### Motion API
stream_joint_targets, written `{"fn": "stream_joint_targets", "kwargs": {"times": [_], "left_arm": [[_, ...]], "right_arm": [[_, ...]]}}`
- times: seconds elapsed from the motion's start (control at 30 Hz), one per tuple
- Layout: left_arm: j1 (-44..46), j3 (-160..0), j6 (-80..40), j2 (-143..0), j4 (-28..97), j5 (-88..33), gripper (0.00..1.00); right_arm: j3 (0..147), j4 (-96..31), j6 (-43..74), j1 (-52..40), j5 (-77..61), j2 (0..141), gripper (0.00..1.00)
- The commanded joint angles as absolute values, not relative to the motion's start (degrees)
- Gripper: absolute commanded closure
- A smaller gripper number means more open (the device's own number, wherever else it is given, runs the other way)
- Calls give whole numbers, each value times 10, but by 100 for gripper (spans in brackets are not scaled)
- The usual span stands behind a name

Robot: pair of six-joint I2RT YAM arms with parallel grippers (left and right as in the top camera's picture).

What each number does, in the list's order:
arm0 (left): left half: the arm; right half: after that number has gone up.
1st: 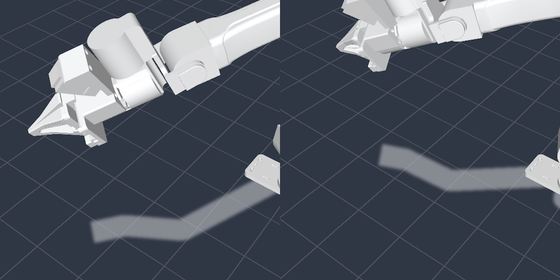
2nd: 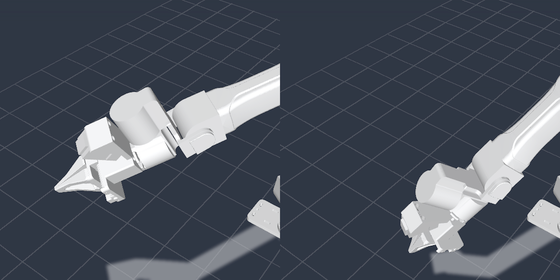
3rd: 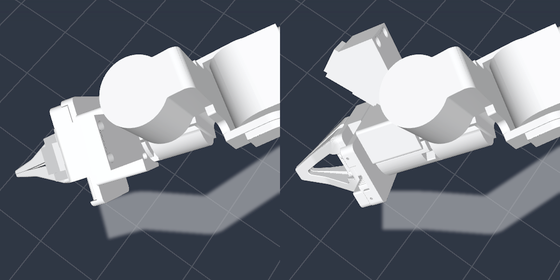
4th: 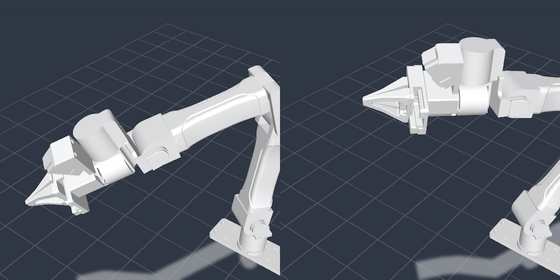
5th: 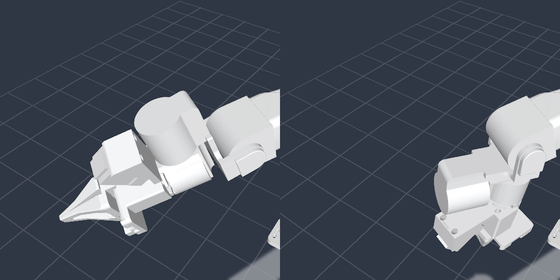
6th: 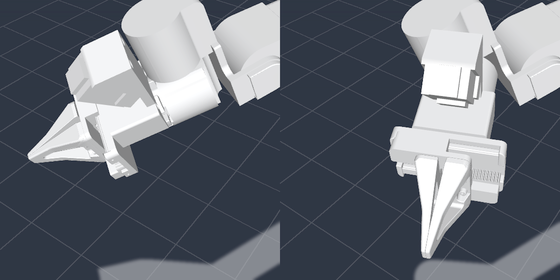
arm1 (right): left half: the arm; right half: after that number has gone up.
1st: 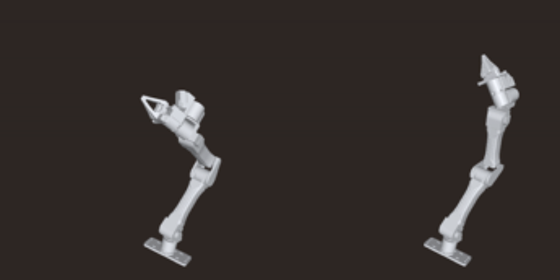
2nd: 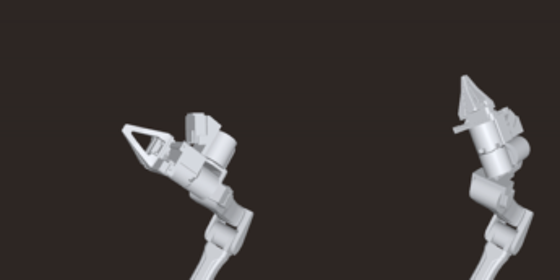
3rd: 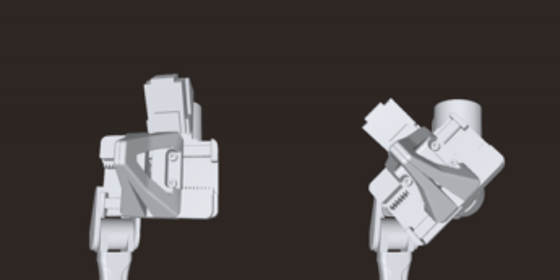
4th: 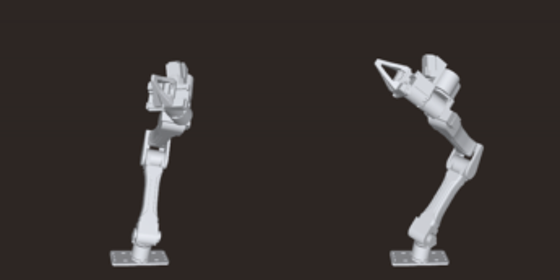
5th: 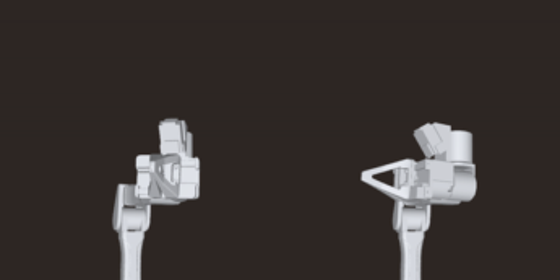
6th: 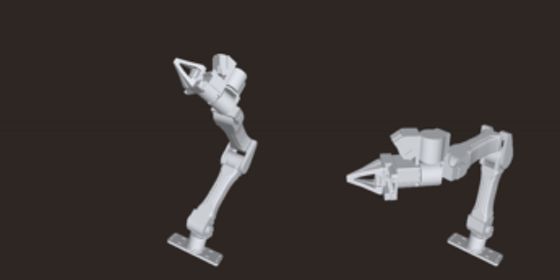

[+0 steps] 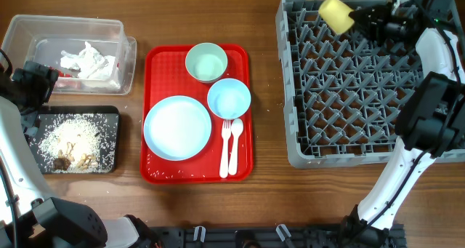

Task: Sort waste into correct bins and load items into the dishwasher rack
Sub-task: 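Carry the yellow cup to the grey dish rack, then lower the yellow cup upside down into the rack and release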

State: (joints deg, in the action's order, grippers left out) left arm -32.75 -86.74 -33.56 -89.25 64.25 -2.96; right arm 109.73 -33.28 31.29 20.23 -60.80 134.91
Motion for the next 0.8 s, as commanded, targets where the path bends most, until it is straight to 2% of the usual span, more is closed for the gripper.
{"fn": "stream_joint_targets", "kwargs": {"times": [0.0, 0.27, 0.4, 0.43, 0.53, 0.57, 0.63, 0.77], "left_arm": [[-330, -870, -335, -891, 641, -32, 0], [-330, -870, -335, -891, 641, -32, 0], [-330, -870, -335, -891, 641, -32, 0], [-330, -870, -335, -891, 641, -32, 0], [-330, -870, -335, -891, 641, -32, 0], [-330, -870, -335, -891, 641, -32, 0], [-330, -870, -335, -891, 641, -32, 0], [-330, -870, -335, -891, 641, -32, 0]], "right_arm": [[1096, -361, 282, 203, -512, 1325, 75], [1096, -484, 267, 197, -220, 1157, 66], [1096, -456, 283, 148, -223, 1112, 59], [1096, -442, 284, 126, -223, 1112, 61], [1094, -362, 244, 49, -188, 1141, 79], [1094, -350, 247, 29, -154, 1151, 88], [1094, -342, 283, 0, -63, 1175, 95], [1094, -339, 274, -7, -26, 1217, 96]]}}
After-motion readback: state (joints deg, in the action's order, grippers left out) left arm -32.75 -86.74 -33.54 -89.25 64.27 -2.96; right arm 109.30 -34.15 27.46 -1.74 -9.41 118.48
